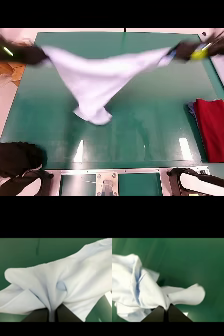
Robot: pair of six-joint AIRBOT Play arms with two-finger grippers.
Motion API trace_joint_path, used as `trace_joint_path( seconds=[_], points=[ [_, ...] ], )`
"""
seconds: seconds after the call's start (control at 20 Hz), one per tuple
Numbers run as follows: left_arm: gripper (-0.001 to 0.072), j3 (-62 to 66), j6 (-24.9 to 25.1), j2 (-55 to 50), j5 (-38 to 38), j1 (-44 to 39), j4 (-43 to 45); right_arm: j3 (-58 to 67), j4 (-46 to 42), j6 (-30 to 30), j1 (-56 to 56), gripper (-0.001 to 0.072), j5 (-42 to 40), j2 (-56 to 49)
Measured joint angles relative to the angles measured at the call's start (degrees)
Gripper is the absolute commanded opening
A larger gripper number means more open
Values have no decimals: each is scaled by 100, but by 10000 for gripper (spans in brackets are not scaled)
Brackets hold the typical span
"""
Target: Fold the shirts.
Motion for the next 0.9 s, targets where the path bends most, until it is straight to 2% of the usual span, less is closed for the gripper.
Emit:
trace_joint_path(
  seconds=[0.15,0.4,0.65,0.8,0.9],
  points=[
    [29,1720,79,149,-166,0,-9,1305,15,251,-308,15,-197,789],
    [28,2603,369,557,431,0,157,1604,-111,413,-748,15,-498,2068],
    [28,1921,457,516,1320,-2,490,619,-162,455,-841,15,-555,2756],
    [28,1460,472,-111,1672,-2,420,-544,-195,411,-855,15,-625,2835],
    [29,1338,483,-767,1803,-7,2,-1519,-201,323,-859,15,-822,2789]
  ],
)
